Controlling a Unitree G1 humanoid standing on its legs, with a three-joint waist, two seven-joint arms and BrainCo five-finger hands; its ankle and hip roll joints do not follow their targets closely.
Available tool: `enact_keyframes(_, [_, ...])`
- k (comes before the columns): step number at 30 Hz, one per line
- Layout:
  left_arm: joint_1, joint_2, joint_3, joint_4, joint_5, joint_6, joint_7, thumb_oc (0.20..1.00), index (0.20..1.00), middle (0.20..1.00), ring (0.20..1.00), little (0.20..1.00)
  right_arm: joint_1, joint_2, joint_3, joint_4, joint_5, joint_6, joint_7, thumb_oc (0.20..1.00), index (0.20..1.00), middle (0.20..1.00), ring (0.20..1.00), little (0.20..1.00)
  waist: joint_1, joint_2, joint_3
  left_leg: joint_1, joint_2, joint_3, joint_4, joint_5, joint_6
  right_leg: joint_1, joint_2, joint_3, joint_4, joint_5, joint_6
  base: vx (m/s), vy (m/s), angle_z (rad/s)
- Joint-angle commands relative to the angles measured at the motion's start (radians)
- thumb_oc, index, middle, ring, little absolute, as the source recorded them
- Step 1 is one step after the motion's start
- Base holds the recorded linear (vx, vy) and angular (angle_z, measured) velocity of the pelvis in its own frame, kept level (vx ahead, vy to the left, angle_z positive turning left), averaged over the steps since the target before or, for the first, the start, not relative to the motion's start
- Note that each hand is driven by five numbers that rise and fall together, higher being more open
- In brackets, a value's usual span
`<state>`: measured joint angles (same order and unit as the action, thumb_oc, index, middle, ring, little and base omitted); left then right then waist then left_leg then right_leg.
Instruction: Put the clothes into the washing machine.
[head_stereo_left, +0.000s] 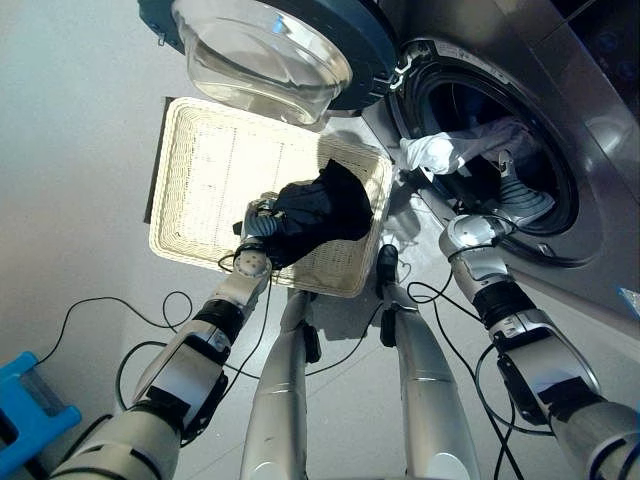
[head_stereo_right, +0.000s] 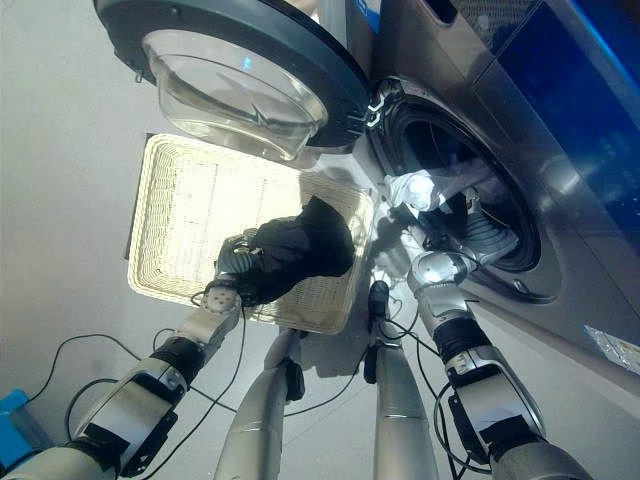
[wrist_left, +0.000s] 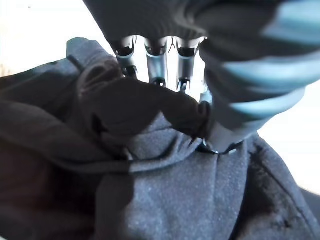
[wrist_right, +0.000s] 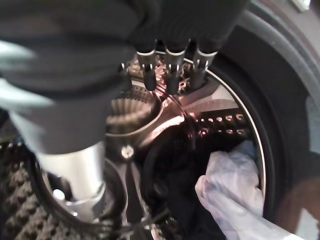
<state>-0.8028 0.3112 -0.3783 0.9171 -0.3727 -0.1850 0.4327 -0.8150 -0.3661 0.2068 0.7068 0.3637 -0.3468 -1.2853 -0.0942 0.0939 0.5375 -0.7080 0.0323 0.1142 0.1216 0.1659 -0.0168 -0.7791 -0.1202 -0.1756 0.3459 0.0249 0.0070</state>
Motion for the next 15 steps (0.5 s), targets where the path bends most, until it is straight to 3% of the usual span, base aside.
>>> enact_keyframes(1, [-0.017,0.017,0.036,-0.044,-0.043,-0.089,0.011,0.2,0.2,0.2,0.2,0.2,0.029,-0.003,-0.038,-0.089,-0.078,-0.019,0.017,1.0,1.0,1.0,1.0,1.0,0.039,-0.035,-0.018,0.042,-0.04,0.077,0.045,-0.104,-0.039,0.022,0.059,-0.013,0.011,-0.003,0.096,0.01,0.04,0.02])
enact_keyframes(10, [0.025,0.0,0.045,-0.131,-0.08,-0.191,0.021,0.2,0.2,0.2,0.2,0.2,0.109,0.026,-0.028,-0.062,-0.06,-0.027,0.066,1.0,1.0,1.0,1.0,1.0,0.037,-0.04,-0.018,0.103,-0.037,0.081,0.057,-0.134,-0.028,0.081,0.055,-0.012,0.025,-0.034,0.091,0.01,0.023,0.0])
enact_keyframes(15, [0.048,-0.007,0.048,-0.189,-0.043,-0.213,0.037,0.2,0.2,0.2,0.2,0.2,0.142,0.052,-0.005,-0.083,-0.035,-0.041,0.182,1.0,1.0,1.0,1.0,1.0,0.042,-0.04,-0.018,0.119,-0.04,0.079,0.056,-0.137,-0.024,0.102,0.053,-0.015,0.016,-0.032,0.088,0.0,0.0,0.0])
